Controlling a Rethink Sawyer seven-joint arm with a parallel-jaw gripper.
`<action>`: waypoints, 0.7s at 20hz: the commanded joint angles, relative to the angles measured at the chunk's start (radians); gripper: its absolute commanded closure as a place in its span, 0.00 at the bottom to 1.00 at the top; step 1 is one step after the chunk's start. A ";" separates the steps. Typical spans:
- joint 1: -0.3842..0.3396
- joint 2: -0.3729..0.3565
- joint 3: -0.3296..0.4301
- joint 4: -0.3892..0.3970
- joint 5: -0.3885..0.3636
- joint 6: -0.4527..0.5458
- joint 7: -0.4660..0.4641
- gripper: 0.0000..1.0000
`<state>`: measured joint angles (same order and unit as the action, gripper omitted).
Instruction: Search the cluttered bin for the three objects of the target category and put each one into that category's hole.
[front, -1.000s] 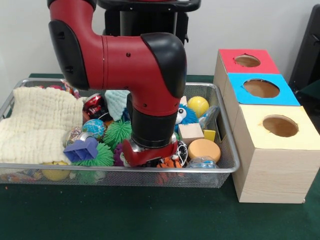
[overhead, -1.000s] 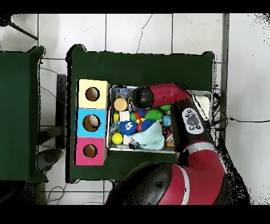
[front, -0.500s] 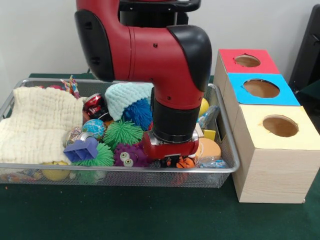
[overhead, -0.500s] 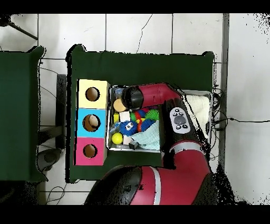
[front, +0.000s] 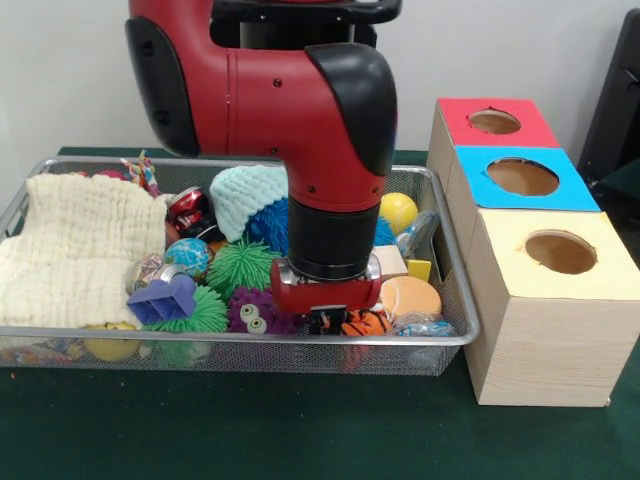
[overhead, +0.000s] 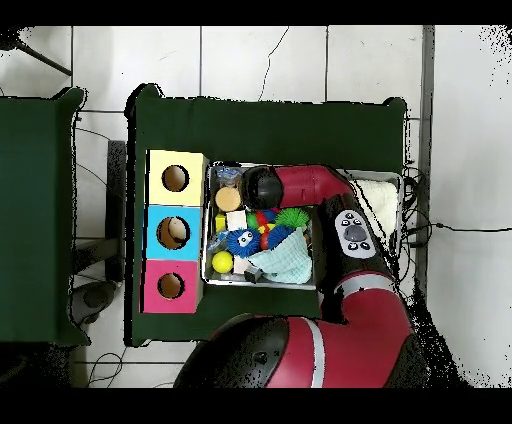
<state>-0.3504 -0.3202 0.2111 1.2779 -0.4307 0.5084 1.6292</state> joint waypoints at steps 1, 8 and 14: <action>-0.063 0.030 0.028 0.093 0.018 -0.087 0.109 1.00; -0.037 0.014 -0.049 0.132 0.025 -0.155 0.217 1.00; -0.003 0.004 -0.096 0.140 0.055 -0.162 0.241 1.00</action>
<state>-0.3702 -0.3175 0.1595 1.3370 -0.4205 0.3828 1.6292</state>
